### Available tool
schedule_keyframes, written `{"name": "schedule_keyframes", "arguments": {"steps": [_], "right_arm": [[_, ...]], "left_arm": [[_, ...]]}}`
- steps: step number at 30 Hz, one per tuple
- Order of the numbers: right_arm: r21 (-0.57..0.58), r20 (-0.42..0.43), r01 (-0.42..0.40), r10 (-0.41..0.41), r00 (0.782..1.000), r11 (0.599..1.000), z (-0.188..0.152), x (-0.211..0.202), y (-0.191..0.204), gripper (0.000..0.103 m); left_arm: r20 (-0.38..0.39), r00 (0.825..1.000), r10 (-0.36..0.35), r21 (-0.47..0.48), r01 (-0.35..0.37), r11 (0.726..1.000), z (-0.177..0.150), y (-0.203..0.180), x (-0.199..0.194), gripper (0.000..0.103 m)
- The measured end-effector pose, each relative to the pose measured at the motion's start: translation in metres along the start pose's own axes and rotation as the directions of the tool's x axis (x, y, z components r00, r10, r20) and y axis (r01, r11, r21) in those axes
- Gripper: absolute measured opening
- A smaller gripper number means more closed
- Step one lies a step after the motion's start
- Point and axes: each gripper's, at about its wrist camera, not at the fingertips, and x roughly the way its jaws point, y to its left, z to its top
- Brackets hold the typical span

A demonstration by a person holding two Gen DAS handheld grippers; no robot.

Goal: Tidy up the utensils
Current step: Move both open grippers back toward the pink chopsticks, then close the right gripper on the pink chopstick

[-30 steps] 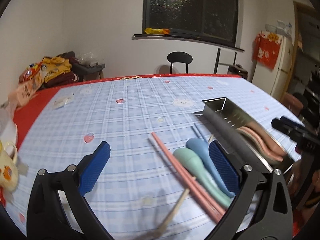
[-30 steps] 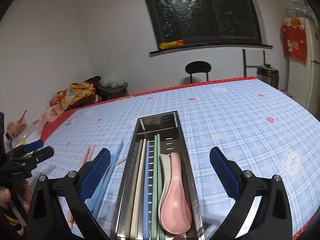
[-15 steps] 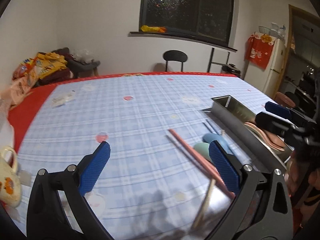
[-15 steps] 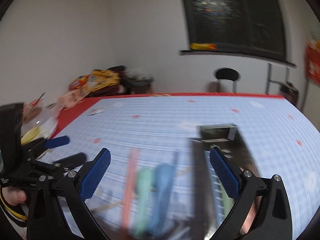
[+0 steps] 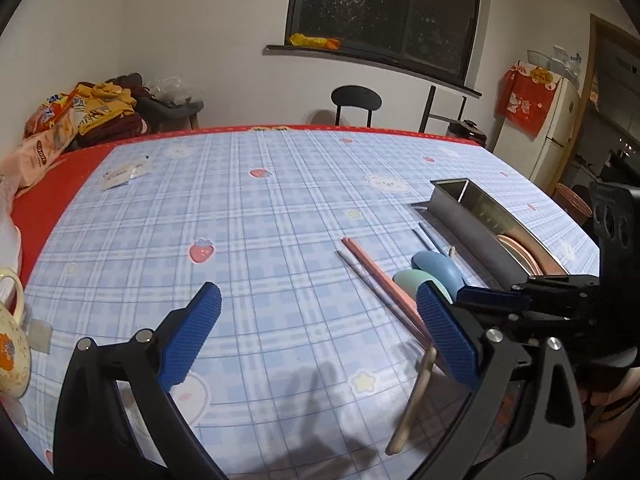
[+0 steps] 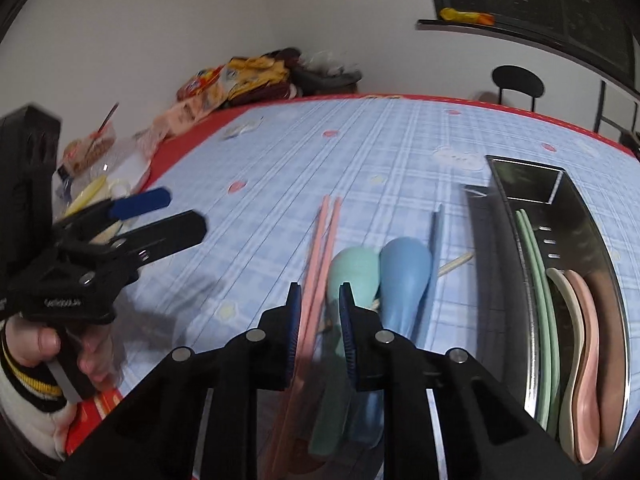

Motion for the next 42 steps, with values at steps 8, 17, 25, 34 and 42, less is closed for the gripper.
{"name": "schedule_keyframes", "arguments": {"steps": [8,17,25,34,42], "right_arm": [[-0.071,-0.040,0.006,-0.009,0.999,0.997,-0.011,0.000,0.006,0.019],[-0.089,-0.070,-0.014,0.008,0.998,0.996,-0.013,0.005,0.008,0.012],[-0.022,-0.070,-0.040,0.039,0.997,0.999,-0.012,0.005,-0.003,0.012],[-0.030,-0.069,-0.028,0.025,0.997,0.999,-0.012,0.004,-0.001,0.009],[-0.014,-0.081,-0.024,0.023,0.996,1.000,-0.012,0.007,-0.004,0.009]], "left_arm": [[-0.042,0.999,-0.032,-0.018,0.031,0.999,-0.004,-0.001,0.009,0.079],[-0.047,0.995,-0.087,-0.027,0.086,0.996,-0.006,-0.003,0.008,0.063],[-0.060,0.994,-0.093,-0.028,0.091,0.995,-0.008,-0.004,0.011,0.063],[-0.072,0.993,-0.094,-0.022,0.093,0.995,-0.009,-0.006,0.012,0.063],[-0.073,0.993,-0.097,-0.018,0.096,0.995,-0.009,-0.007,0.012,0.063]]}}
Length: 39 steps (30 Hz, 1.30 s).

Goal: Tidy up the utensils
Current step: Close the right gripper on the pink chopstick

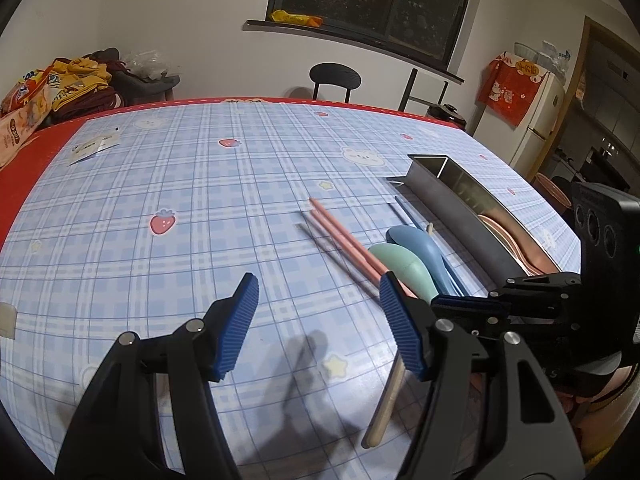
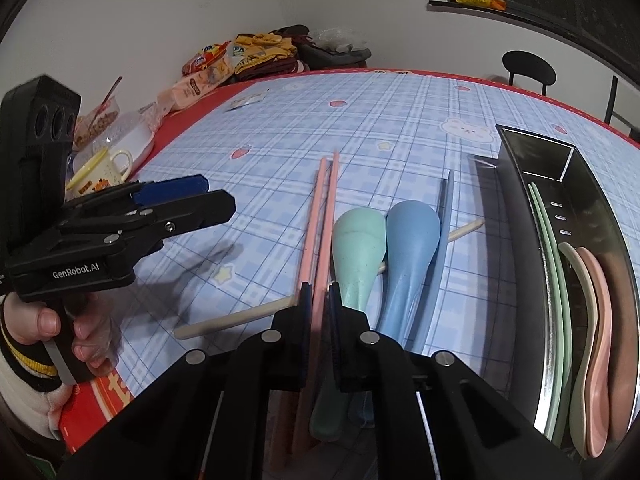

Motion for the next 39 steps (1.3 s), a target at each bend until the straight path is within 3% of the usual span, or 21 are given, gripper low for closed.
{"name": "schedule_keyframes", "arguments": {"steps": [6,8,12,17,24,27,29,31,36,39], "right_arm": [[-0.054,-0.021,-0.014,0.013,1.000,0.998,-0.001,0.004,0.011,0.009],[-0.061,-0.027,-0.018,0.016,1.000,0.998,-0.001,0.005,0.013,0.009],[-0.044,-0.048,-0.055,0.053,0.997,0.997,0.000,0.009,0.008,0.009],[-0.029,-0.046,-0.069,0.068,0.997,0.997,0.001,0.009,0.006,0.009],[-0.015,-0.046,-0.087,0.087,0.995,0.996,0.002,0.010,0.002,0.007],[-0.029,-0.046,-0.083,0.082,0.996,0.996,0.001,0.009,0.004,0.007],[-0.031,-0.047,-0.084,0.083,0.995,0.996,0.000,0.009,0.004,0.007],[-0.028,-0.047,-0.089,0.087,0.995,0.996,-0.001,0.009,0.004,0.007],[-0.025,-0.047,-0.090,0.089,0.995,0.996,0.000,0.009,0.004,0.007],[-0.031,-0.047,-0.083,0.081,0.996,0.996,-0.001,0.008,0.006,0.007]], "left_arm": [[-0.005,1.000,-0.015,0.003,0.015,1.000,-0.001,0.000,0.001,0.062],[-0.017,0.999,-0.032,0.001,0.032,0.999,-0.002,0.000,0.003,0.052],[-0.044,0.997,-0.056,-0.010,0.056,0.998,-0.003,0.001,0.008,0.047],[-0.087,0.992,-0.095,-0.061,0.089,0.994,-0.005,0.007,0.018,0.046],[-0.150,0.985,-0.081,-0.089,0.068,0.994,-0.003,0.008,0.032,0.046],[-0.160,0.982,-0.104,-0.152,0.079,0.985,-0.001,0.016,0.036,0.045],[-0.158,0.971,-0.177,-0.248,0.135,0.959,0.001,0.023,0.039,0.045],[-0.157,0.967,-0.201,-0.288,0.150,0.946,0.002,0.022,0.043,0.043],[-0.170,0.967,-0.191,-0.287,0.137,0.948,0.003,0.007,0.049,0.039],[-0.182,0.972,-0.150,-0.257,0.101,0.961,0.004,-0.002,0.049,0.039]]}}
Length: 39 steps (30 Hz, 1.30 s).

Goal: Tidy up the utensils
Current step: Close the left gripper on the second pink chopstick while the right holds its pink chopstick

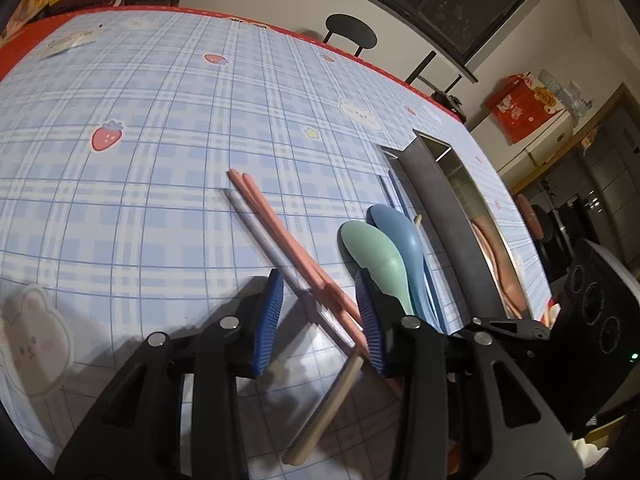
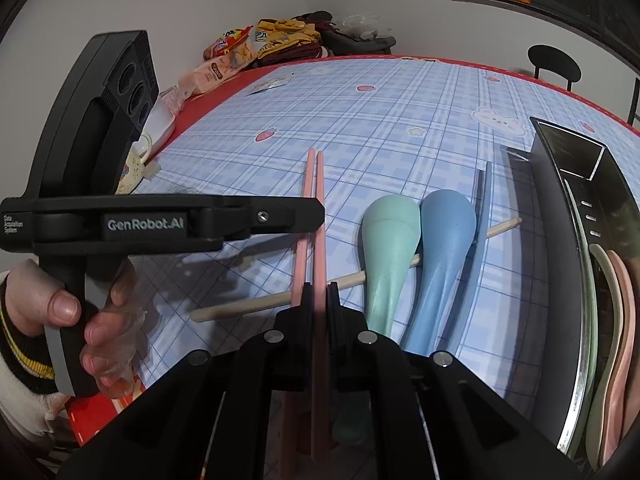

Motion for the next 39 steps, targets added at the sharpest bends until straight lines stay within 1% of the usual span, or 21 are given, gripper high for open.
{"name": "schedule_keyframes", "arguments": {"steps": [3,7,9,14,15,16,17,18,20,22,24,25,26,29,31,32,33,34,36,37,39], "right_arm": [[-0.003,0.001,0.006,-0.006,1.000,1.000,0.000,0.000,0.001,0.007],[-0.002,0.003,0.017,-0.017,1.000,1.000,0.000,-0.001,0.001,0.007],[-0.004,0.004,0.021,-0.021,1.000,1.000,0.001,0.000,0.001,0.007],[-0.002,0.004,0.025,-0.024,1.000,1.000,0.001,0.000,0.000,0.007],[-0.002,0.005,0.024,-0.024,1.000,1.000,0.001,0.000,0.000,0.007],[0.000,0.005,0.023,-0.023,1.000,1.000,0.001,0.000,0.000,0.007],[0.001,0.005,0.023,-0.023,1.000,1.000,0.000,0.000,0.000,0.007],[0.001,0.005,0.023,-0.023,1.000,1.000,0.000,0.000,0.000,0.007],[0.002,0.005,0.023,-0.023,1.000,1.000,0.000,0.000,0.000,0.008],[0.004,0.004,0.020,-0.020,1.000,1.000,0.000,0.000,-0.001,0.008],[0.006,0.004,0.019,-0.019,1.000,1.000,0.001,0.000,-0.002,0.008],[0.007,0.004,0.018,-0.018,1.000,1.000,0.001,0.000,-0.002,0.008],[0.007,0.004,0.018,-0.018,1.000,1.000,0.001,0.000,-0.002,0.008],[0.007,0.003,0.018,-0.019,1.000,1.000,0.002,0.000,-0.002,0.008],[-0.002,0.005,0.024,-0.024,1.000,1.000,0.001,-0.001,-0.001,0.008],[-0.006,0.005,0.025,-0.025,1.000,1.000,0.001,-0.001,0.000,0.008],[-0.007,0.005,0.027,-0.027,1.000,1.000,0.001,0.000,0.000,0.008],[-0.007,0.004,0.027,-0.027,1.000,1.000,0.001,0.000,0.000,0.008],[-0.003,0.002,0.026,-0.026,1.000,1.000,0.001,0.000,0.000,0.008],[-0.003,0.002,0.026,-0.026,1.000,1.000,0.001,0.000,0.000,0.008],[-0.007,0.001,0.030,-0.030,1.000,1.000,0.001,0.000,0.001,0.008]], "left_arm": [[-0.008,0.998,0.054,0.042,-0.054,0.998,0.000,-0.007,0.002,0.033],[-0.025,0.993,0.115,0.104,-0.112,0.988,0.000,-0.018,0.006,0.033],[-0.031,0.991,0.129,0.124,-0.125,0.984,0.000,-0.022,0.007,0.033],[-0.035,0.990,0.138,0.144,-0.131,0.981,-0.002,-0.023,0.008,0.033],[-0.034,0.990,0.134,0.148,-0.128,0.981,-0.002,-0.023,0.009,0.026],[-0.030,0.992,0.126,0.158,-0.120,0.980,-0.002,-0.023,0.008,0.023],[-0.025,0.991,0.134,0.172,-0.128,0.977,-0.001,-0.024,0.009,0.019],[-0.022,0.987,0.161,0.195,-0.154,0.969,-0.001,-0.025,0.011,0.018],[-0.015,0.985,0.171,0.218,-0.164,0.962,0.000,-0.024,0.008,0.018],[-0.017,0.983,0.180,0.219,-0.172,0.960,0.003,-0.021,0.008,0.018],[-0.013,0.978,0.207,0.231,-0.199,0.952,0.006,-0.018,0.009,0.017],[-0.008,0.973,0.230,0.246,-0.221,0.944,0.008,-0.017,0.010,0.016],[-0.005,0.972,0.235,0.252,-0.227,0.941,0.008,-0.016,0.010,0.016],[-0.001,0.972,0.234,0.245,-0.227,0.943,0.007,-0.011,0.007,0.016],[-0.001,0.976,0.219,0.261,-0.211,0.942,0.001,-0.014,0.004,0.025],[0.001,0.977,0.211,0.277,-0.203,0.939,-0.004,-0.016,0.003,0.034],[0.007,0.977,0.215,0.301,-0.207,0.931,-0.009,-0.019,0.002,0.035],[0.022,0.971,0.236,0.336,-0.230,0.913,-0.016,-0.024,0.001,0.035],[0.039,0.965,0.260,0.373,-0.255,0.892,-0.023,-0.028,0.000,0.034],[0.045,0.964,0.263,0.383,-0.260,0.886,-0.026,-0.029,-0.001,0.034],[0.055,0.965,0.257,0.390,-0.258,0.884,-0.029,-0.028,-0.002,0.032]]}}
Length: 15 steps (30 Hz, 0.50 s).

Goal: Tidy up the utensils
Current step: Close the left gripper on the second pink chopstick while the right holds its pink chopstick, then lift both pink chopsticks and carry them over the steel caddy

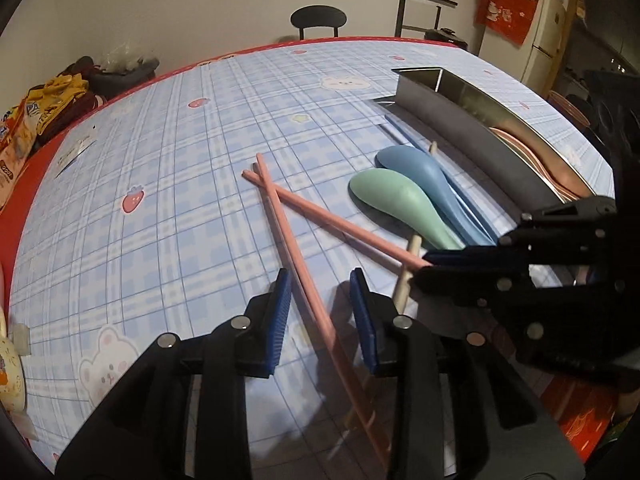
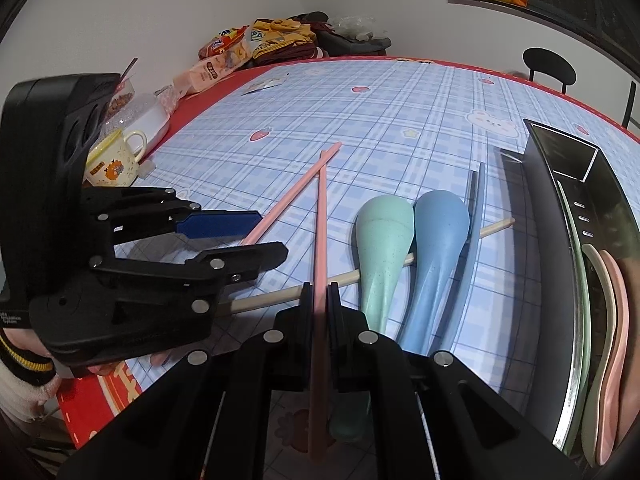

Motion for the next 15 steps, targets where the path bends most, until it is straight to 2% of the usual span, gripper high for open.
{"name": "schedule_keyframes", "arguments": {"steps": [4,8,15], "right_arm": [[0.007,0.000,-0.009,0.009,1.000,1.000,0.000,0.001,-0.002,0.008],[0.003,-0.001,-0.005,0.005,1.000,1.000,0.001,0.002,-0.001,0.008],[-0.017,0.001,0.024,-0.024,1.000,1.000,0.001,0.003,0.005,0.008]], "left_arm": [[0.023,0.999,-0.036,-0.036,0.037,0.999,-0.003,0.010,-0.003,0.023],[0.037,0.995,-0.091,-0.089,0.094,0.992,-0.005,0.020,-0.003,0.020],[0.032,0.999,-0.032,-0.033,0.033,0.999,-0.004,0.008,-0.002,0.020]]}}
